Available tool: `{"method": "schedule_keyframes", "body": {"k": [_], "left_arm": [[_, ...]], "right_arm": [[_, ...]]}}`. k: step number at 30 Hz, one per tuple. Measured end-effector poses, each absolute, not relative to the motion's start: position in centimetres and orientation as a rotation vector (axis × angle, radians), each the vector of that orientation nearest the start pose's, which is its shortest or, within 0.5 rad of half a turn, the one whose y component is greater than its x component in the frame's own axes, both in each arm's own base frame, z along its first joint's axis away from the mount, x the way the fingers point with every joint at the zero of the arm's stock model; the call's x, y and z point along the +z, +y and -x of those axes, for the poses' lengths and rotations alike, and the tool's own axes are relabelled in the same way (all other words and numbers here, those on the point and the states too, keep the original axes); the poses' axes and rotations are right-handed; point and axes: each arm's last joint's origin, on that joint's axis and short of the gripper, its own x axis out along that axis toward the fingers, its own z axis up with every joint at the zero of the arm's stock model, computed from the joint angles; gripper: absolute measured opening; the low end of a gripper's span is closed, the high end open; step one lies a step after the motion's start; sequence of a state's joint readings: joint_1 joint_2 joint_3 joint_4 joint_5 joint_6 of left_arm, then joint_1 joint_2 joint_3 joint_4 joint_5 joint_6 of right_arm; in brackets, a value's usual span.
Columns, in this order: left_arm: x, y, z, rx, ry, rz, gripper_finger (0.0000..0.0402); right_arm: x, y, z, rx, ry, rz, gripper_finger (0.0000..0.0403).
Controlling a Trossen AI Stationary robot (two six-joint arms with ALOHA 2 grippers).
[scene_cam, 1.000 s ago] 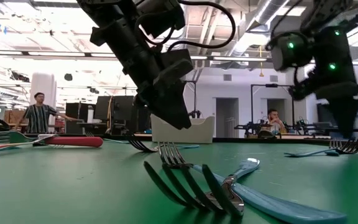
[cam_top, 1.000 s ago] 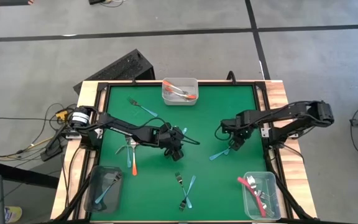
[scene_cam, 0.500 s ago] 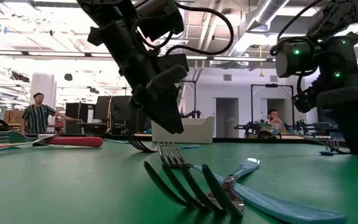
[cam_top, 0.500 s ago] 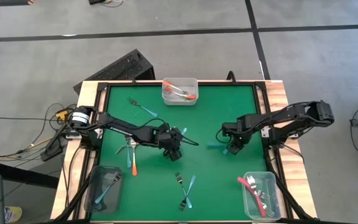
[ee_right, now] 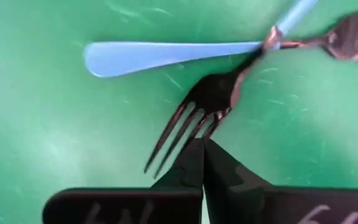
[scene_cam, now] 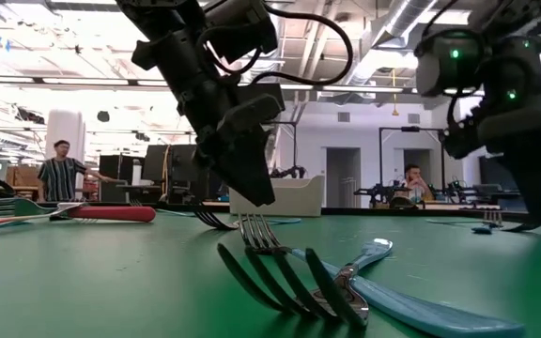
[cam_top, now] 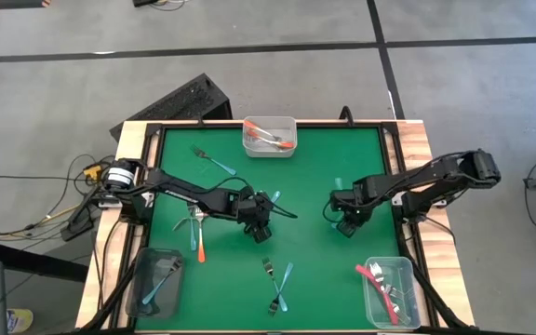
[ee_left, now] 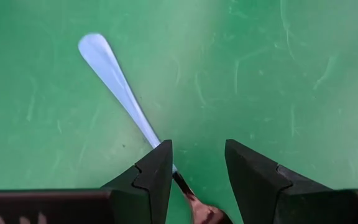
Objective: Sort silverware by color (type)
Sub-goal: Put the blue fork into the black transparent bin
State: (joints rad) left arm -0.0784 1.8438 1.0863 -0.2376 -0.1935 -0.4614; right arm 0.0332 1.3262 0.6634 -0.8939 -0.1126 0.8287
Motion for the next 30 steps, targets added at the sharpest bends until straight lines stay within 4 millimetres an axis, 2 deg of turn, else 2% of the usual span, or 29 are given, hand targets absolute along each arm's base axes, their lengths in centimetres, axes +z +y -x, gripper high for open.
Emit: {"method": "schedule_keyframes", "body": {"k": [3, 8, 12, 15, 21, 30], "left_arm": [[15.1, -2.3, -36.1, 0.320, 0.958, 0.297, 0.0135], [15.1, -2.4, -36.1, 0.306, 0.966, 0.302, 0.0135], [15.1, -2.4, -36.1, 0.304, 0.967, 0.298, 0.0135], [15.1, -2.4, -36.0, 0.304, 0.967, 0.299, 0.0135], [15.1, -2.4, -36.0, 0.300, 0.970, 0.293, 0.0135], [15.0, -2.4, -35.9, 0.292, 0.992, 0.282, 0.0135]], "right_arm": [[16.8, 1.0, -19.3, -0.634, 1.449, -0.699, 0.0037], [17.8, 0.4, -20.1, -0.792, 1.306, -0.665, 0.0105], [17.2, -0.6, -19.8, -0.930, 1.249, -0.766, 0.0156], [16.3, -1.3, -19.3, -1.027, 1.207, -0.862, 0.0174], [15.4, -2.5, -19.4, -1.042, 1.126, -0.926, 0.0155], [14.4, -2.6, -18.9, -1.037, 1.131, -0.918, 0.0112]]}}
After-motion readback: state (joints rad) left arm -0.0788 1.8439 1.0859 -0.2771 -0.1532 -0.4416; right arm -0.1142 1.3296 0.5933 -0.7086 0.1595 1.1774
